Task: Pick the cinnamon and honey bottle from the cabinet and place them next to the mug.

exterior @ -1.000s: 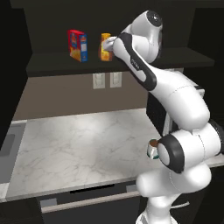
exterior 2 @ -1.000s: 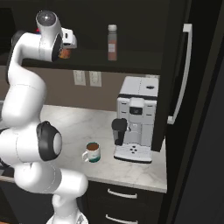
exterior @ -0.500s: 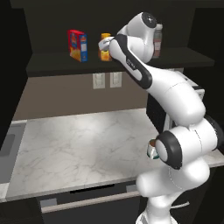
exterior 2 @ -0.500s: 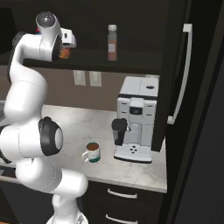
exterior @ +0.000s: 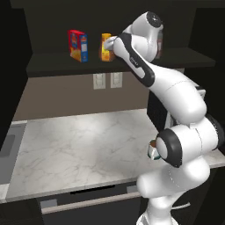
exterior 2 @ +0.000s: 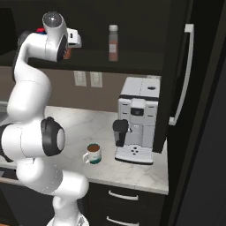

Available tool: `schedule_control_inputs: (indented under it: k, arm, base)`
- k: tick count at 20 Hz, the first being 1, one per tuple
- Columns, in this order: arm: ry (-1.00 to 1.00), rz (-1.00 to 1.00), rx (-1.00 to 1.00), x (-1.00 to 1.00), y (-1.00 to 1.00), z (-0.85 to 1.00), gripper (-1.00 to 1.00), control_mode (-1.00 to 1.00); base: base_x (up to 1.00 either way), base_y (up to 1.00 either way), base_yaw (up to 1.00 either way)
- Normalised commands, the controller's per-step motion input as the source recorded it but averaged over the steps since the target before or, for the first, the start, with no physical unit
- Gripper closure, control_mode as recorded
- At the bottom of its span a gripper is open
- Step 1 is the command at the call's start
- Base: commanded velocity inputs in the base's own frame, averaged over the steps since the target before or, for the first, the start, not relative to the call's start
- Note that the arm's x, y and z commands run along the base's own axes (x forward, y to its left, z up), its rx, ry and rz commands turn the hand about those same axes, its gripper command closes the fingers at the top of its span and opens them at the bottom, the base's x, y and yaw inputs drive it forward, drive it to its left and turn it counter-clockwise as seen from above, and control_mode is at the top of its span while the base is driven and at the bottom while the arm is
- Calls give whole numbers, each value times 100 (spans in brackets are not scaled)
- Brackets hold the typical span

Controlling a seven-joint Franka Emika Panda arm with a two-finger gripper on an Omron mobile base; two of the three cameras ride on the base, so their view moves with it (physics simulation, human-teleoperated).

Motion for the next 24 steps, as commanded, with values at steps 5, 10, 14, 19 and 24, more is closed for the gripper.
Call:
schedule_control_inputs:
  k: [5, 10, 14, 19, 24]
  arm:
    - [0, 1, 0, 4, -8, 0, -100, -100]
    - [0, 6, 0, 13, 0, -5, -100, -100]
    - [0, 9, 0, 14, 0, -13, -100, -100]
    - [0, 7, 0, 20, 0, -5, -100, -100]
    - [3, 4, 0, 12, 3, 0, -100, -100]
  base:
    - [0, 0, 0]
    - [0, 0, 0]
    - [0, 0, 0]
    - [0, 0, 0]
    - [0, 0, 0]
